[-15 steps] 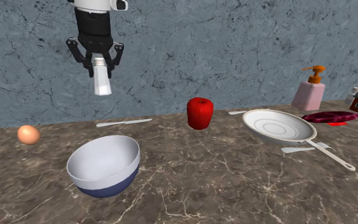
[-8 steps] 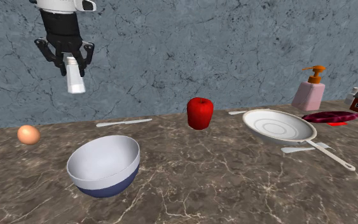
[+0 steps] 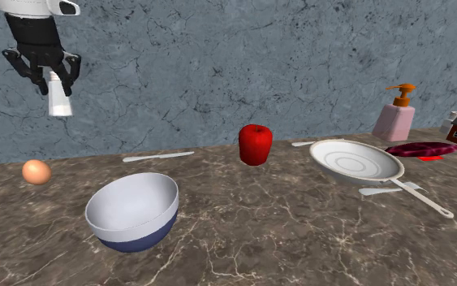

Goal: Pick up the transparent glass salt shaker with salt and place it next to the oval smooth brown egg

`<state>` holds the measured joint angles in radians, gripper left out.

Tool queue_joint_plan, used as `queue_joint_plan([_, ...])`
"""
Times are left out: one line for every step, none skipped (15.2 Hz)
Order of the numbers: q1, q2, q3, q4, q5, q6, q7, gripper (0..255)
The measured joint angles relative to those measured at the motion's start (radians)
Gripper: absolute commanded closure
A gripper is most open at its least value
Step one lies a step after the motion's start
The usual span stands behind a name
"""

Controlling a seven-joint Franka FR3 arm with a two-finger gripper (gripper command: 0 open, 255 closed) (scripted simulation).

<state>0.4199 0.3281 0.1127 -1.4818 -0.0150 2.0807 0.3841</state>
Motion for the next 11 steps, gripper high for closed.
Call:
queue_joint_plan([0.013,0.039,0.002,0.054,-0.009,-0.016,0.017,255])
queue_joint_plan([0.026,0.067,0.005,0.095,-0.018,-0.028,0.032,255])
queue_joint_plan([0.042,0.102,0.007,0.153,-0.027,-0.051,0.050,255])
queue_joint_plan([0.067,0.153,0.009,0.236,-0.041,-0.084,0.075,255])
queue_joint_plan([0.077,0.189,0.010,0.281,-0.047,-0.093,0.084,255])
queue_joint_plan([0.082,0.206,0.009,0.299,-0.049,-0.094,0.089,255])
queue_joint_plan([0.084,0.212,0.009,0.297,-0.051,-0.086,0.092,255])
queue_joint_plan([0.084,0.215,0.008,0.289,-0.051,-0.075,0.092,255])
queue_joint_plan([0.085,0.215,0.008,0.273,-0.052,-0.059,0.095,255])
queue_joint_plan([0.086,0.218,0.008,0.265,-0.053,-0.048,0.096,255])
queue_joint_plan([0.084,0.218,0.008,0.251,-0.053,-0.034,0.095,255])
